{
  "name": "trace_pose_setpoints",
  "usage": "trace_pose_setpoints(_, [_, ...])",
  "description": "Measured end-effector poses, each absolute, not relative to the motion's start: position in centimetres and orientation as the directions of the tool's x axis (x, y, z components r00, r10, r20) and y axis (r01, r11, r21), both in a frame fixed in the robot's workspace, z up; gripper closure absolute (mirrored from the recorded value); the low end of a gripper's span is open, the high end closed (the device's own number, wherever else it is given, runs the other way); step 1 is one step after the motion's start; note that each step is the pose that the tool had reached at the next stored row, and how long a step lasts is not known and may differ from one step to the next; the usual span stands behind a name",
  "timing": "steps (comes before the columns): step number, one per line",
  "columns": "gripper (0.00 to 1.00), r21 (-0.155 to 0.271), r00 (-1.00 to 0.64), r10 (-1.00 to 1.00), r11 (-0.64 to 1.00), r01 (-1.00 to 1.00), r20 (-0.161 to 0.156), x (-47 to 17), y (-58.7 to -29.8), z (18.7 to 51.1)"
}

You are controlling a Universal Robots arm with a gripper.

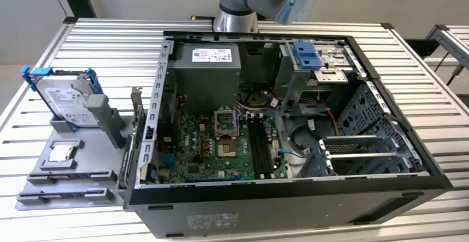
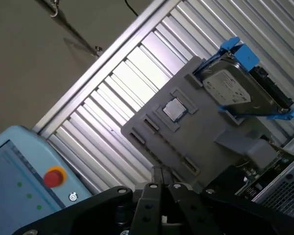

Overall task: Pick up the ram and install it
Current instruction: 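Pick up the ram and move it above insertion slot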

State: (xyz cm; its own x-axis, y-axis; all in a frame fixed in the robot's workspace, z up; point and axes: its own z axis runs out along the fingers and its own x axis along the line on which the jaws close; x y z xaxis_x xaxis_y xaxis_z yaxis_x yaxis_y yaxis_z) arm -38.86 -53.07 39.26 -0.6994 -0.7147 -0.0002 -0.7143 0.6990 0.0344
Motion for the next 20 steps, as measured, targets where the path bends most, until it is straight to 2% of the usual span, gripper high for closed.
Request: trace_pose_setpoints(20, [1.0, 0.031, -0.444, -0.896, 0.444, -0.895, 0.008, -38.86, -53.07, 39.35])
